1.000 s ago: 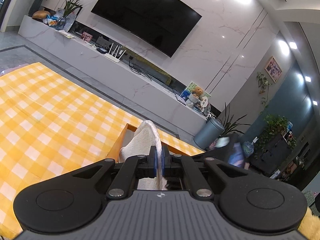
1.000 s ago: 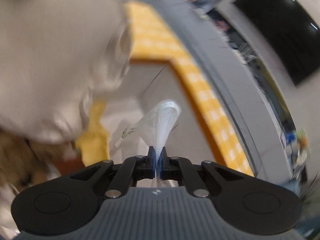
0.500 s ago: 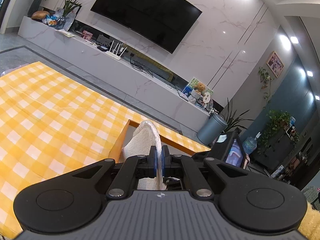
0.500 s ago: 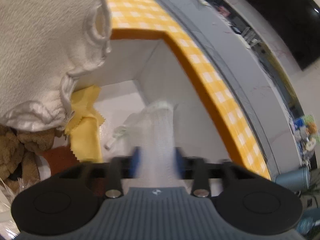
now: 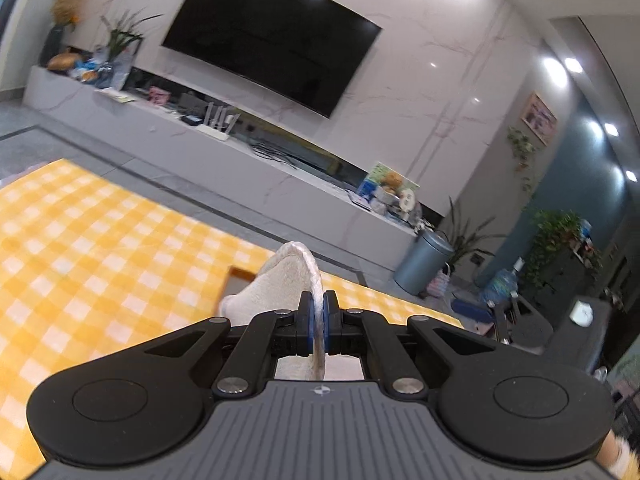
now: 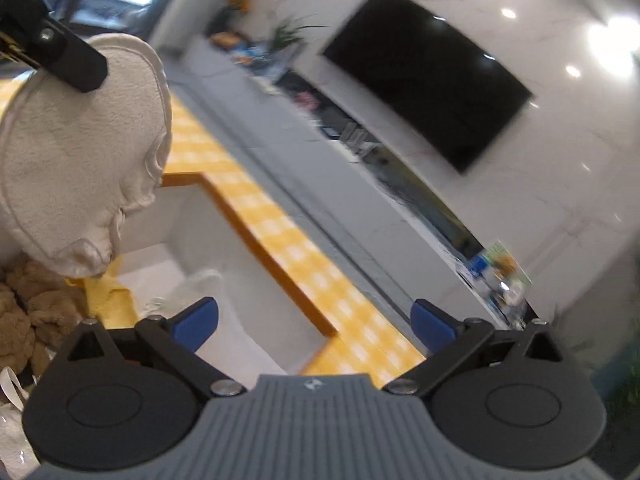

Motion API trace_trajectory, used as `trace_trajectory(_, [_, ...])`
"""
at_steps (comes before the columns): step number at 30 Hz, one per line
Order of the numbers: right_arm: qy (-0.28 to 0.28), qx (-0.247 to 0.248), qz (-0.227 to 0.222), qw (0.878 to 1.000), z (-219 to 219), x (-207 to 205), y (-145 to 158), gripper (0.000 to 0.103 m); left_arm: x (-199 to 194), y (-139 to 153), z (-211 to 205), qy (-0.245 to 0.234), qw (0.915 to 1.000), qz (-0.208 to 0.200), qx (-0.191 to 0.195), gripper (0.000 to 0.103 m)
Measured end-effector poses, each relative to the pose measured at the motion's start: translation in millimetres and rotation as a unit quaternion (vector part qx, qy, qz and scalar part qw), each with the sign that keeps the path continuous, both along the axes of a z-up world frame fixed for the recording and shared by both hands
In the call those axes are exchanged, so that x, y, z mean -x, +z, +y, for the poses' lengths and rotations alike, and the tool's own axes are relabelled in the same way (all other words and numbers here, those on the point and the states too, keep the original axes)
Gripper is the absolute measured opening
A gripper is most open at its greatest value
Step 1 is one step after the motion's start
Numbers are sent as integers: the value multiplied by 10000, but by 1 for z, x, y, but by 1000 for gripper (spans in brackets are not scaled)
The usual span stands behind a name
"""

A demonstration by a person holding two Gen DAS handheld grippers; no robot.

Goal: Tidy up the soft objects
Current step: 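Lower the mesh bag into the white box and open the right tool, then lower the white pad into the white box and open the left tool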

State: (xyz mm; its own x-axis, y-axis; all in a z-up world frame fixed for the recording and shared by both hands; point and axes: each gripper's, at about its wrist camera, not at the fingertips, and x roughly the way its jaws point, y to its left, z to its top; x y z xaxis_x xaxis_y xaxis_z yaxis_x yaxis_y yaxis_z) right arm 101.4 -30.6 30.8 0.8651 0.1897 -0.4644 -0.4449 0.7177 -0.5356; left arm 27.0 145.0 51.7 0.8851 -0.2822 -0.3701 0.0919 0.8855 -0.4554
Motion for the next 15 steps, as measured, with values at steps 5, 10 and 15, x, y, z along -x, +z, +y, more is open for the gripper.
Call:
trace_trajectory(5, [-815,-715,121,9940,-42,3,-1,100,-33,6,-27,-370,9992,113,-47,4])
trace_trajectory(10, [-1093,-1265,391,9852,-74,-1,-7,100,-76,-13,-57,-901,9954,282,-153,5])
trace_trajectory(15, [-1073,-1764,537,9770,-87,1,-5,100,-111,-68,-58,-282,9851,1447,-884,4])
